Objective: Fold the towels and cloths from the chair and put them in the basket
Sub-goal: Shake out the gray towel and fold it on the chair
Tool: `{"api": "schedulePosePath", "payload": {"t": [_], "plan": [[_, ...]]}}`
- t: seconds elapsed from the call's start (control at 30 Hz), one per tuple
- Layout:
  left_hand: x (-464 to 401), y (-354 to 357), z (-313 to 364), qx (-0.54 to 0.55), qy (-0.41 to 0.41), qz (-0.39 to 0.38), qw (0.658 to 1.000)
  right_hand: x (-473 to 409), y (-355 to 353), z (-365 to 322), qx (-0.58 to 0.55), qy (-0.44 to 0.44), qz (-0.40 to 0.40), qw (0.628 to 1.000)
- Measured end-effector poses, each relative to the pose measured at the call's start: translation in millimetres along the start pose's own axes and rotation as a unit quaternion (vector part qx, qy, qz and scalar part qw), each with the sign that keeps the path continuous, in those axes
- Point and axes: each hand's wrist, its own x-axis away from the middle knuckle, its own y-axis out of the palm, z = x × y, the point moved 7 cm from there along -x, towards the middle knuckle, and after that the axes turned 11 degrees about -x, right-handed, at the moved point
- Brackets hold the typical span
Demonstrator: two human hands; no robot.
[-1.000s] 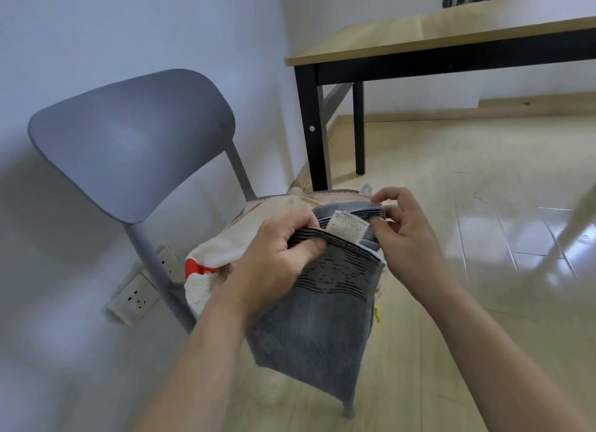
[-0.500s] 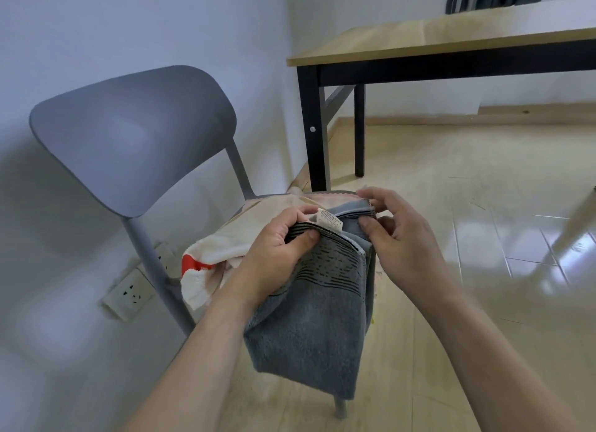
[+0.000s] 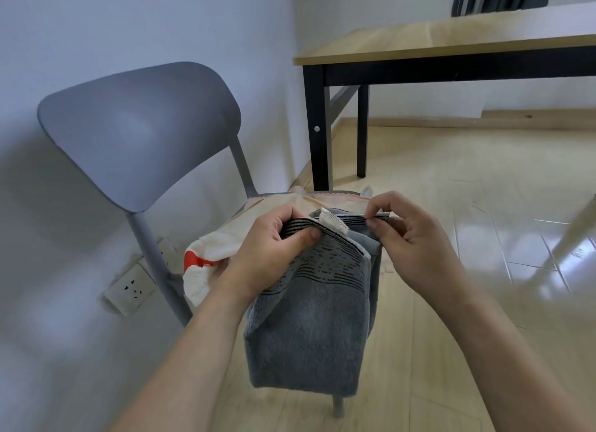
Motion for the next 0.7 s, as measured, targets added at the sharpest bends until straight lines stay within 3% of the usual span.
{"api": "schedulePosePath", "payload": {"t": [0.13, 0.27, 0.37, 0.57, 0.7], "plan": [[1.6, -1.4, 1.9, 0.033, -0.009, 0.004, 0.999, 1.5, 1.8, -7.6, 0.081, -0.057, -0.023, 0.995], [1.5, -4.1, -2.2, 0.052, -0.029, 0.026, 0.998, 9.0, 5.5, -9.1, 0.047, 0.000, -0.092, 0.995], [1.5, -2.9, -2.2, 0.063, -0.037, 0.035, 0.997, 12.2, 10.8, -10.8, 0.093, -0.005, -0.136, 0.986], [1.6, -1.5, 5.0, 0.051, -0.020, 0.038, 0.998, 6.2, 9.2, -12.9, 0.169, -0.076, -0.063, 0.981], [4.2, -6.5, 14.3, -0.008, 0.018, 0.023, 1.000, 1.2, 7.2, -19.1, 0.168, -0.053, -0.064, 0.982]]}}
